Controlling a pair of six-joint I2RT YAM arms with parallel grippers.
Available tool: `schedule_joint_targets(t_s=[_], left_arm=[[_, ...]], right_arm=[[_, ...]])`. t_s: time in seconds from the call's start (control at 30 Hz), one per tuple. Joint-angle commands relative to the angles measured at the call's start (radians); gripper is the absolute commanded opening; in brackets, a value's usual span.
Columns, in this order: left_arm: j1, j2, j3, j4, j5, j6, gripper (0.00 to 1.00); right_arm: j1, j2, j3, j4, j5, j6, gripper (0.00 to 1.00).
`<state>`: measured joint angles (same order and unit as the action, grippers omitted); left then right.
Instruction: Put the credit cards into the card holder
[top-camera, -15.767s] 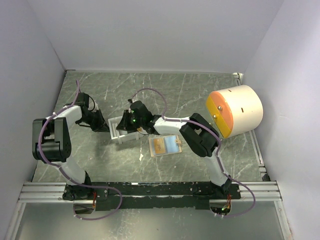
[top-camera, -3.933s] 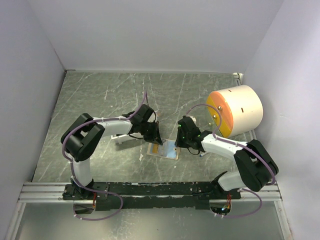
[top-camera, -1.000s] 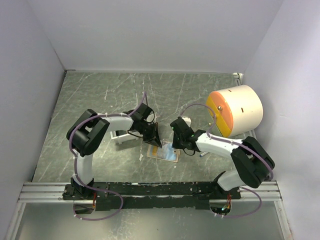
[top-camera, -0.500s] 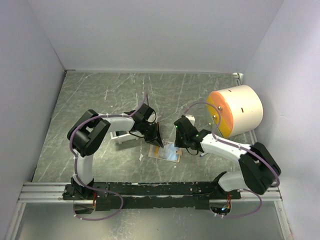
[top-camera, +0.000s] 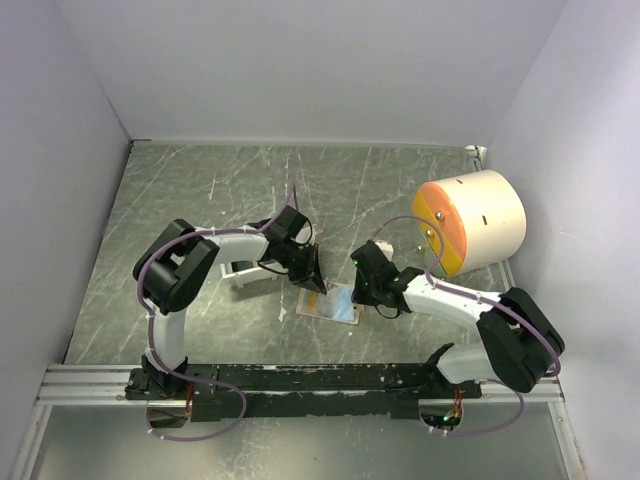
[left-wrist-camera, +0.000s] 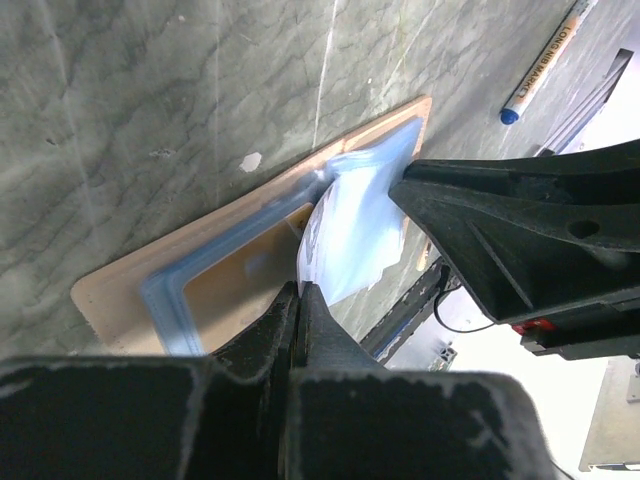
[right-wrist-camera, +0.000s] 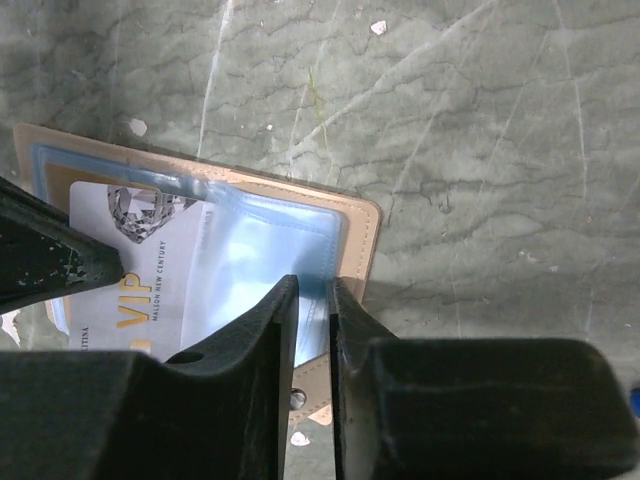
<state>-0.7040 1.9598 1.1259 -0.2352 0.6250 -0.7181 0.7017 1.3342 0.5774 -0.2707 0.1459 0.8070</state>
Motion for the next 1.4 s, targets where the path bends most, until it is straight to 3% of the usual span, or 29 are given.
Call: schedule_joint_targets(t_s=[0.0, 0.3, 0.6, 1.37], left_arm=[[0.003, -0.024, -0.019, -0.039, -0.041, 0.016, 0.07], [0.01, -0.024, -0.04, -0.029, -0.039, 0.012, 0.07], [0.031, -0.027, -0.058, -0.029, -0.02, 0.031, 0.07], [-0.004, -0.096, -0.221, 0.202, -0.096, -0.183, 0.07]], right_arm=[[0.004, 0.061, -0.037, 0.053, 0.011, -0.006, 0.15], [-0.014, 0.114, 0.004, 0.075, 0.048, -0.075, 0.07], [-0.016, 0.106, -0.009, 0.082, 0.048, -0.076, 0.06], [-0.016, 0.093, -0.062, 0.119, -0.008, -0.001, 0.06]])
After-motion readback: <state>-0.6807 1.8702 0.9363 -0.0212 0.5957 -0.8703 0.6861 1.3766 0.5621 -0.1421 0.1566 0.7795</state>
